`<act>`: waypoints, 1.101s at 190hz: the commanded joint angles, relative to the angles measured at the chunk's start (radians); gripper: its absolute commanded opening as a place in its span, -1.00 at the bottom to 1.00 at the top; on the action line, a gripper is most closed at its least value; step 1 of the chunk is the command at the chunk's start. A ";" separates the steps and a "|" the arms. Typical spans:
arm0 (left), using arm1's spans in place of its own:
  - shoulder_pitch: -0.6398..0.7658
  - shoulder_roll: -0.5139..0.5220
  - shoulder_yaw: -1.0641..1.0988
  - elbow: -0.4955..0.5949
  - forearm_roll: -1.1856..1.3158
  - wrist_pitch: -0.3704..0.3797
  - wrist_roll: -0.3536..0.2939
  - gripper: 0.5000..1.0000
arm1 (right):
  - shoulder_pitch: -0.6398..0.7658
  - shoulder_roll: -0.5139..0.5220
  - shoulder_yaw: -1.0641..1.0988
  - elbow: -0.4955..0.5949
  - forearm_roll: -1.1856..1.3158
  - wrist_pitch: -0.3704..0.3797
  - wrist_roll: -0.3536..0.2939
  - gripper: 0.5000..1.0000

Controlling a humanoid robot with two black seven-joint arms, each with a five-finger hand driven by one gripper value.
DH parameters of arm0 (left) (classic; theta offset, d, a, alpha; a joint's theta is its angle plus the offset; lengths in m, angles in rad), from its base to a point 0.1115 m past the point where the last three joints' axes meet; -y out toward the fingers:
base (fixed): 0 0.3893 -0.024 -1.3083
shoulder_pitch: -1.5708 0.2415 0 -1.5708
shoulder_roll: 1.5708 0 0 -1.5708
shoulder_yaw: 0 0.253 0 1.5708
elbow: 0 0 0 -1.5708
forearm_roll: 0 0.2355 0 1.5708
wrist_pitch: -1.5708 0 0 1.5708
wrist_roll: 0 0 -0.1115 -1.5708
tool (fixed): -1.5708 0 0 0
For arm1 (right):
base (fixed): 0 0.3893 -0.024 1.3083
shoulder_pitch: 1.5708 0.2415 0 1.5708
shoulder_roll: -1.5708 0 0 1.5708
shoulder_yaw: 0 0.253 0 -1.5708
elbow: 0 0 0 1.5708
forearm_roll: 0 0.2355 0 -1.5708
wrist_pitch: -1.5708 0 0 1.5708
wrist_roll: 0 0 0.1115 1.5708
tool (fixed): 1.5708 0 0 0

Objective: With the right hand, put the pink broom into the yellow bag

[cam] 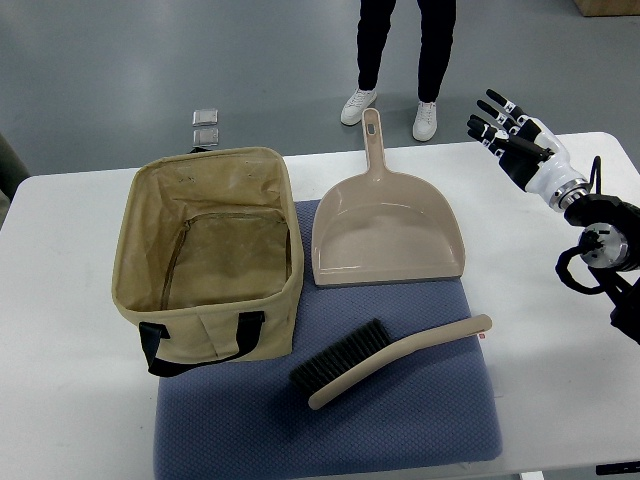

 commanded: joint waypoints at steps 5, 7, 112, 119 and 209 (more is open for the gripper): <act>0.000 0.000 -0.008 0.009 -0.002 0.002 0.003 1.00 | 0.000 0.000 0.000 0.001 0.000 0.000 0.000 0.72; 0.000 0.000 -0.011 0.011 -0.003 0.002 0.005 1.00 | 0.000 0.000 0.000 0.001 0.000 0.000 0.000 0.72; 0.006 0.000 0.000 0.003 0.002 0.002 0.008 1.00 | 0.000 0.001 0.000 0.001 0.000 0.003 0.000 0.72; 0.006 0.000 0.000 0.004 0.002 0.002 0.008 1.00 | 0.000 0.001 0.000 0.001 0.000 0.003 0.000 0.72; 0.006 0.000 -0.002 0.004 0.002 0.000 0.006 1.00 | 0.000 0.000 0.000 0.001 0.000 0.006 0.000 0.72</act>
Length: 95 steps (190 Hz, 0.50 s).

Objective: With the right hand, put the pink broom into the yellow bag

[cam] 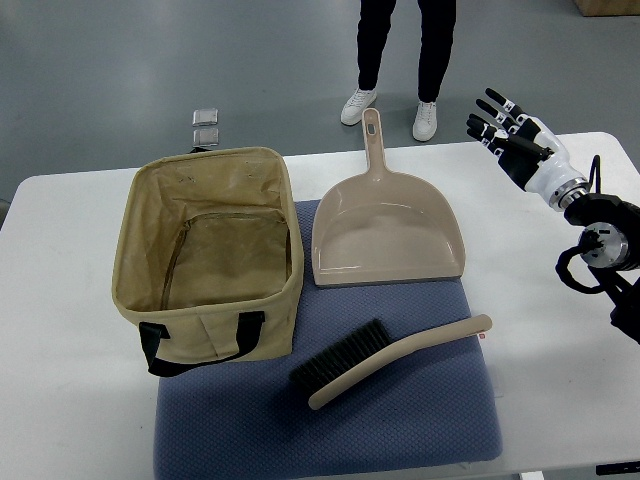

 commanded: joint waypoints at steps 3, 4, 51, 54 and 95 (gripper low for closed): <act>0.000 0.000 0.000 0.001 0.000 -0.001 0.001 1.00 | 0.000 0.000 0.000 0.001 0.000 0.000 0.000 0.72; 0.000 0.000 0.000 0.001 0.000 0.000 0.001 1.00 | 0.000 0.000 0.000 0.000 0.000 0.000 -0.001 0.72; 0.000 0.000 0.000 0.001 0.000 -0.001 0.001 1.00 | 0.003 -0.002 0.000 -0.001 0.000 0.000 0.000 0.72; 0.000 0.000 0.000 0.001 0.000 0.000 -0.001 1.00 | 0.003 -0.002 0.000 -0.001 0.000 0.000 0.000 0.72; 0.000 0.000 0.001 0.001 0.000 0.000 0.001 1.00 | 0.003 -0.002 0.000 -0.001 0.000 0.002 0.000 0.72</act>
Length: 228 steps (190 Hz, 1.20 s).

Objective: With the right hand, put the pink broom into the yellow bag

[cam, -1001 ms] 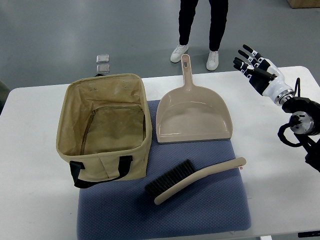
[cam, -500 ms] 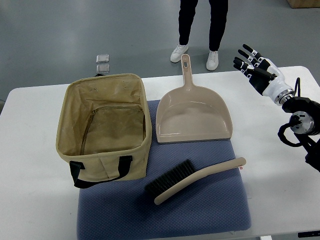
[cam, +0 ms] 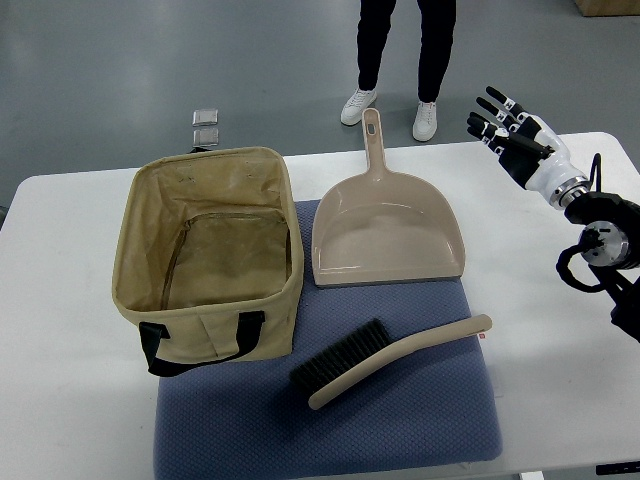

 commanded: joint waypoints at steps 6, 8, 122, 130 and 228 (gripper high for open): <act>0.000 0.000 0.000 0.000 0.000 0.000 -0.001 1.00 | 0.001 0.000 0.000 0.000 0.000 0.001 0.000 0.72; 0.000 0.000 0.000 0.000 0.000 0.000 -0.001 1.00 | -0.001 0.000 0.000 0.000 0.000 0.001 0.000 0.72; 0.000 0.000 0.000 0.000 0.000 0.000 -0.001 1.00 | 0.015 -0.038 -0.018 0.000 0.000 0.111 -0.002 0.72; 0.000 0.000 0.000 0.000 0.000 0.000 0.001 1.00 | 0.016 -0.040 -0.018 0.000 0.000 0.107 0.000 0.72; 0.000 0.000 0.000 0.000 0.000 -0.001 -0.001 1.00 | 0.170 -0.302 -0.469 0.279 -0.118 0.125 0.132 0.69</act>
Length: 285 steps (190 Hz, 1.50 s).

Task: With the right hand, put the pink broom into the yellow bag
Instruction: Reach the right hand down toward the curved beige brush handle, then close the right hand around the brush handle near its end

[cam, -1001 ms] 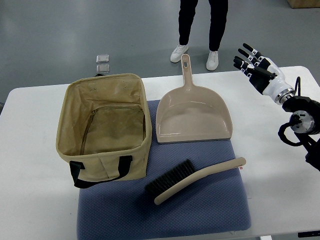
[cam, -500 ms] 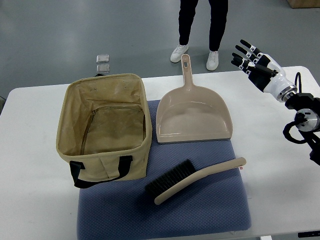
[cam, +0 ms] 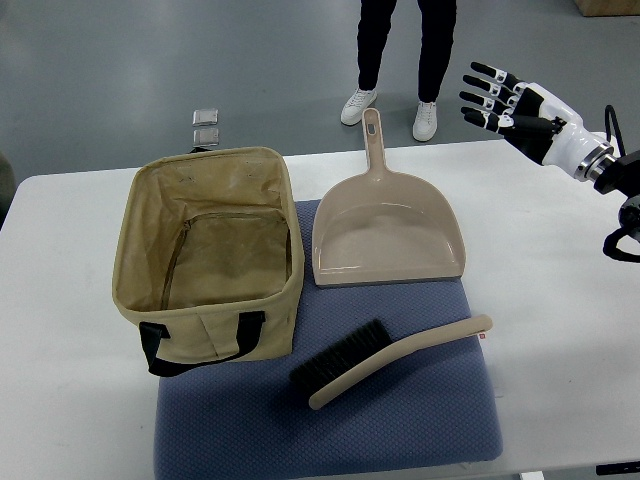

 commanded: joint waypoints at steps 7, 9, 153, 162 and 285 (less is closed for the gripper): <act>0.000 0.000 0.000 0.000 0.000 0.001 -0.001 1.00 | 0.064 -0.090 -0.176 0.148 -0.118 -0.018 0.067 0.69; 0.000 0.000 0.000 0.000 0.000 0.001 -0.001 1.00 | 0.067 -0.095 -0.185 0.160 -0.133 -0.021 0.071 0.69; 0.000 0.000 0.001 0.000 0.000 -0.001 -0.001 1.00 | 0.116 -0.247 -0.463 0.601 -0.980 -0.268 0.099 0.65; 0.000 0.000 0.000 0.000 0.000 0.001 0.000 1.00 | 0.116 -0.247 -0.477 0.602 -1.001 -0.284 0.099 0.65; 0.000 0.000 0.000 0.000 0.000 0.001 0.000 1.00 | 0.116 -0.264 -0.593 0.667 -1.225 -0.414 0.068 0.31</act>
